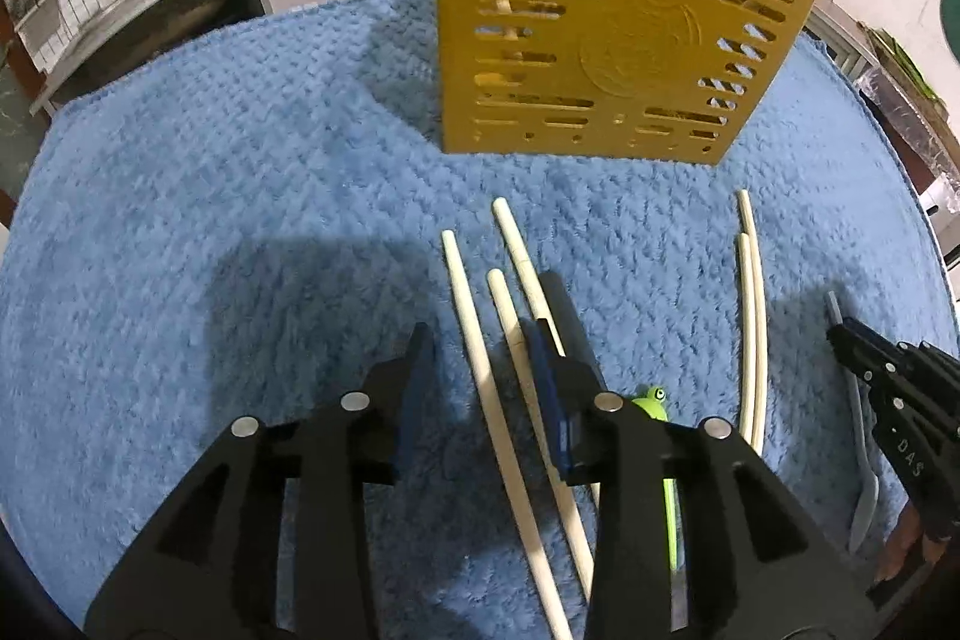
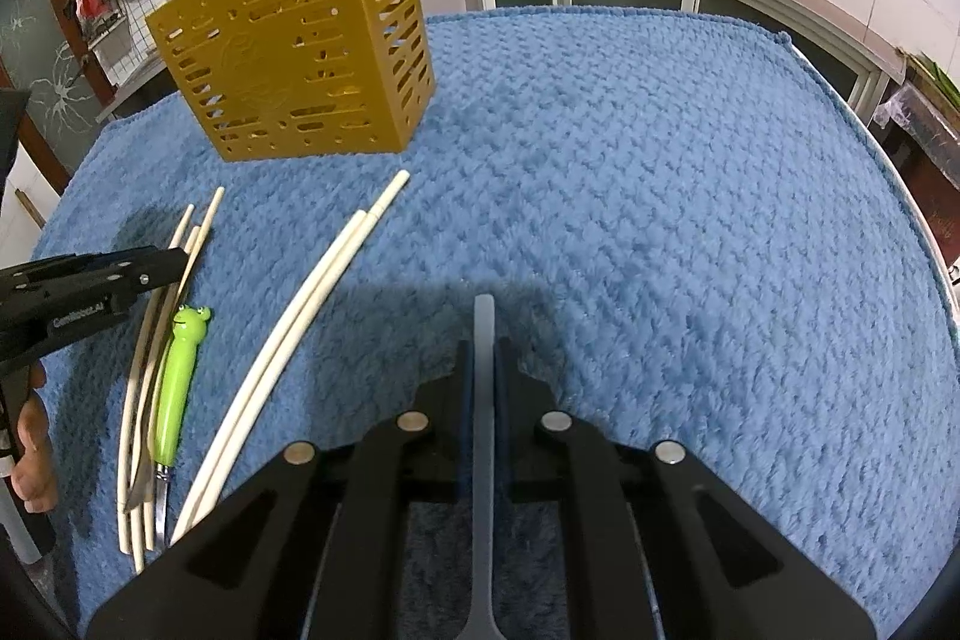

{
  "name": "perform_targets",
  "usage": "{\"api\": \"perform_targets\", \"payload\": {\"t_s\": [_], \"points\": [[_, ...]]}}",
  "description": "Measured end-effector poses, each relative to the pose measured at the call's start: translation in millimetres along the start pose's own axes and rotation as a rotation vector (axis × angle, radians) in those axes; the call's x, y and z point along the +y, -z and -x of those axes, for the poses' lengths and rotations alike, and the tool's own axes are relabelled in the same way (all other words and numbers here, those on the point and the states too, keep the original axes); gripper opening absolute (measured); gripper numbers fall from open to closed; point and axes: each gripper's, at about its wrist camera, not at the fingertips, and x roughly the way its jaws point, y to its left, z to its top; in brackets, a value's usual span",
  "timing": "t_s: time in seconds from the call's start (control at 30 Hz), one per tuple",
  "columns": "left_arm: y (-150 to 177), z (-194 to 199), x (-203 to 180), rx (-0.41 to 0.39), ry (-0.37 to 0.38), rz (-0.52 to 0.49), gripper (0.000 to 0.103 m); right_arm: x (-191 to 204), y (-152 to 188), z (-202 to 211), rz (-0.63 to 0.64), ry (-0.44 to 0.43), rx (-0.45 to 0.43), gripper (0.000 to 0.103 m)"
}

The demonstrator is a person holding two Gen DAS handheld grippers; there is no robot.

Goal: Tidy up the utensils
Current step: 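Close the left tool on a chopstick while the right tool holds the grey spatula, then lift the chopstick with the left tool into the holder while the right tool inserts the spatula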

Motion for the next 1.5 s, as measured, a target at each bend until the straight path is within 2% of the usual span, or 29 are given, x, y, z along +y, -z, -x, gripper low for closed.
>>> {"api": "perform_targets", "payload": {"t_s": [0.07, 0.17, 0.27, 0.53, 0.83, 1.03, 1.5], "points": [[-0.6, -2.1, -2.2, -0.003, -0.01, -0.008, 0.031, 2.2, -0.9, -1.1, 0.008, 0.013, 0.006, 0.008], [-0.6, -3.6, -6.0, -0.005, 0.006, -0.021, 0.017, 6.5, -4.4, -2.9, 0.011, 0.04, 0.028, 0.008], [0.4, -3.1, -7.8, -0.012, 0.002, -0.02, 0.016, 12.0, -7.7, -4.3, 0.027, 0.06, 0.037, 0.007], [6.1, 7.1, -3.3, -0.049, 0.026, -0.019, 0.005, 1.4, -2.4, 2.0, -0.022, 0.009, -0.009, 0.007], [8.6, 35.4, 7.2, -0.12, 0.054, -0.005, 0.005, 5.3, -5.5, 29.3, -0.045, -0.055, -0.112, 0.007], [9.7, 68.4, 15.6, -0.223, 0.105, -0.003, 0.005, 6.4, -8.7, 41.4, -0.065, -0.086, -0.176, 0.007], [11.3, 109.8, 26.9, -0.405, 0.19, -0.002, 0.005, 18.1, -12.2, 77.6, -0.024, -0.107, -0.356, 0.007]]}}
